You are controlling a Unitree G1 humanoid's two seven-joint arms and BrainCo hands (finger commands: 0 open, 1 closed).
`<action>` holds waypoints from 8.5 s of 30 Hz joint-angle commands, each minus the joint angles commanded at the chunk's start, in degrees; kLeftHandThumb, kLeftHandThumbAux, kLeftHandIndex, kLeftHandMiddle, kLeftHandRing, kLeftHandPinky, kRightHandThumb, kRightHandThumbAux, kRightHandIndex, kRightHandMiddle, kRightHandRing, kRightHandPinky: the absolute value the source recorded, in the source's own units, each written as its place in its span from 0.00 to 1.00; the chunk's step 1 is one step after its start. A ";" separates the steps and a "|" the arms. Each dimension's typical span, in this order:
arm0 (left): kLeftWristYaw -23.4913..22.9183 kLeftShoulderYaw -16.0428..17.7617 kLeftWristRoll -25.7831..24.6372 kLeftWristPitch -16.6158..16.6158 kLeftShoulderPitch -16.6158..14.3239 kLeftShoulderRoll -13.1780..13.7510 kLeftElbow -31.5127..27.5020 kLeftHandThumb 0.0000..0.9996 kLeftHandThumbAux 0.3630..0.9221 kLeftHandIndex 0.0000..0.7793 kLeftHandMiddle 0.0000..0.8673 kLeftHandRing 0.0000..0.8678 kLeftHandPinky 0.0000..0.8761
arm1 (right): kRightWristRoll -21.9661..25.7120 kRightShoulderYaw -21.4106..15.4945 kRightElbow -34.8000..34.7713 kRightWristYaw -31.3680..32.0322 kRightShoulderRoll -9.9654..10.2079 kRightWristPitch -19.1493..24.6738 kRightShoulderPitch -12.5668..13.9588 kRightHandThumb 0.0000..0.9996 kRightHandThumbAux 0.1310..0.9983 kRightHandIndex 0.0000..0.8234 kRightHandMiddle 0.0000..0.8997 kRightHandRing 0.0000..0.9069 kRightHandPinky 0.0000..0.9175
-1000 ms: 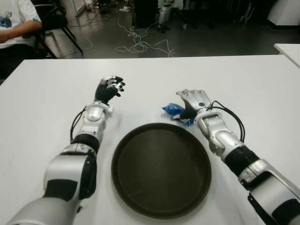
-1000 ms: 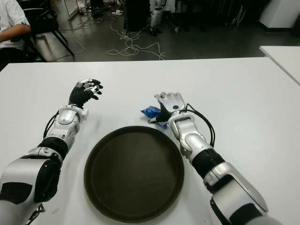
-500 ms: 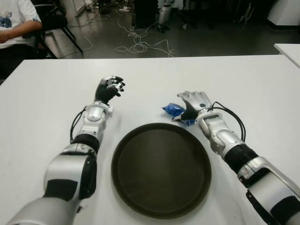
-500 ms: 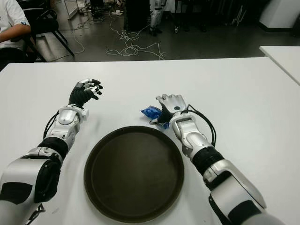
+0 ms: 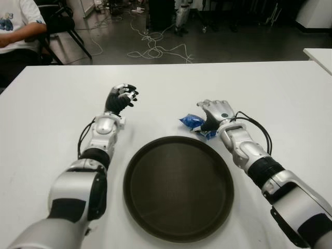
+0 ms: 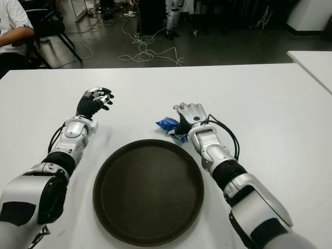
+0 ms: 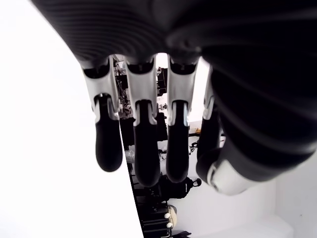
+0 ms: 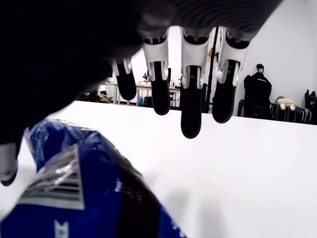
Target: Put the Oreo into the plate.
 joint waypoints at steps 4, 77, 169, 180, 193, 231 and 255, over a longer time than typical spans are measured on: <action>0.34 -0.33 0.36 0.04 0.00 0.07 -0.02 0.70 0.63 0.52 0.52 0.56 0.59 | 0.16 0.17 0.00 -0.04 -0.14 -0.26 -0.03 0.00 0.36 0.20 0.25 0.33 0.36; 1.55 -1.40 0.77 0.27 0.11 0.23 0.04 0.70 0.62 0.53 0.48 0.54 0.59 | 2.91 1.67 9.50 -1.05 2.29 -6.34 -2.19 0.00 0.39 0.24 0.27 0.34 0.36; 1.66 -1.46 0.06 -0.78 0.28 -0.14 -0.24 0.82 0.58 0.46 0.56 0.54 0.57 | 9.88 -7.16 -0.17 -9.73 -3.31 -12.82 -0.78 0.68 0.70 0.52 0.78 0.78 0.78; 2.63 -1.88 0.71 -0.49 0.22 0.06 -0.11 0.82 0.58 0.46 0.56 0.53 0.57 | 9.88 -10.58 -25.93 -5.82 -5.42 -11.29 9.40 0.68 0.70 0.52 0.83 0.83 0.82; 2.43 -2.05 0.72 -0.38 0.26 0.19 -0.13 0.82 0.58 0.45 0.57 0.54 0.58 | 11.36 -12.05 -30.06 -1.50 -8.10 -17.76 10.91 0.68 0.70 0.52 0.84 0.84 0.80; 1.54 -1.35 -0.04 -0.88 0.48 0.21 -0.36 0.82 0.58 0.45 0.58 0.54 0.59 | 37.24 -12.64 -28.56 38.71 -13.40 -38.56 8.72 0.68 0.70 0.53 0.85 0.85 0.84; 1.45 -1.06 -0.15 -0.56 0.43 0.00 -0.35 0.82 0.58 0.45 0.57 0.54 0.58 | 33.15 -12.04 -29.83 42.06 -13.23 -35.81 9.18 0.68 0.70 0.52 0.80 0.81 0.79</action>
